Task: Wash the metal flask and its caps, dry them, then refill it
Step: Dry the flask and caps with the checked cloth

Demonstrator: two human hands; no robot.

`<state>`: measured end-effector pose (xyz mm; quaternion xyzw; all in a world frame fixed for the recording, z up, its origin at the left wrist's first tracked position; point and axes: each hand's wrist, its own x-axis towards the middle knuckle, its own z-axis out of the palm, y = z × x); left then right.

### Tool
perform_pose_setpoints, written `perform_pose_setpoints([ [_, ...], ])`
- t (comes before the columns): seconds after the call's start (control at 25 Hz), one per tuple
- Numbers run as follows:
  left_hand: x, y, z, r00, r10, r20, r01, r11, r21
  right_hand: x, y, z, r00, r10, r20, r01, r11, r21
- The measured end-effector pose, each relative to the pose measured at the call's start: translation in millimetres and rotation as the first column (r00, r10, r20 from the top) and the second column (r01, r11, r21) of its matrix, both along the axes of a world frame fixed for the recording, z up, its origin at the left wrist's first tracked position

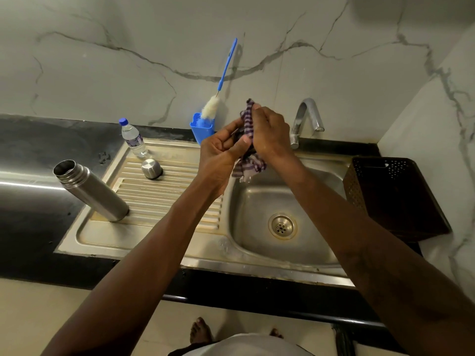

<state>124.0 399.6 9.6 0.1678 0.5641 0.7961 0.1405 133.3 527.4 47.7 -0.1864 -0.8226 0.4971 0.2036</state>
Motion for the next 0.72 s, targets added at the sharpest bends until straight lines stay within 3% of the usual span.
perform_pose_setpoints([
  [0.08, 3.8, -2.2, 5.8, 0.998, -0.039, -0.056, 0.037, 0.999, -0.034, -6.0, 8.3, 2.5, 0.984, -0.080, 0.157, 0.121, 0.953, -0.276],
  [0.16, 5.6, -2.2, 8.4, 0.992, -0.065, -0.104, 0.057, 0.995, -0.078, -6.1, 15.1, -1.3, 0.983, -0.008, 0.184, 0.120, 0.787, -0.605],
  [0.24, 1.8, -5.4, 6.9, 0.994, -0.053, -0.100, 0.042, 0.993, -0.110, 2.7, 8.7, -3.8, 0.985, 0.069, 0.157, 0.072, 0.662, -0.746],
  [0.28, -1.1, -6.9, 4.3, 0.994, -0.059, -0.092, 0.046, 0.990, -0.130, 6.0, 2.7, -4.2, 0.986, 0.076, 0.151, 0.061, 0.673, -0.737],
  [0.36, -2.2, -8.1, -0.6, 0.991, -0.058, -0.123, 0.024, 0.965, -0.260, 11.4, -6.5, -4.2, 0.996, -0.004, 0.094, 0.051, 0.862, -0.504],
  [0.44, 2.1, -9.9, 0.0, 0.978, -0.077, -0.195, -0.009, 0.915, -0.403, 16.9, -11.0, -5.1, 0.993, -0.107, -0.039, 0.102, 0.987, -0.124],
  [0.48, 3.4, -12.0, 2.5, 0.977, -0.085, -0.196, -0.005, 0.907, -0.422, 19.3, -12.0, -7.1, 0.985, -0.116, -0.125, 0.118, 0.993, 0.004],
  [0.6, 5.0, -14.7, 12.6, 0.999, -0.051, 0.016, 0.053, 0.959, -0.280, 22.1, -7.5, -21.0, 0.927, -0.006, -0.376, 0.101, 0.967, 0.234],
  [0.72, 11.0, -17.6, 12.0, 1.000, -0.009, -0.025, 0.004, 0.981, -0.194, 22.6, -2.8, -25.2, 0.876, 0.122, -0.467, 0.063, 0.931, 0.360],
])
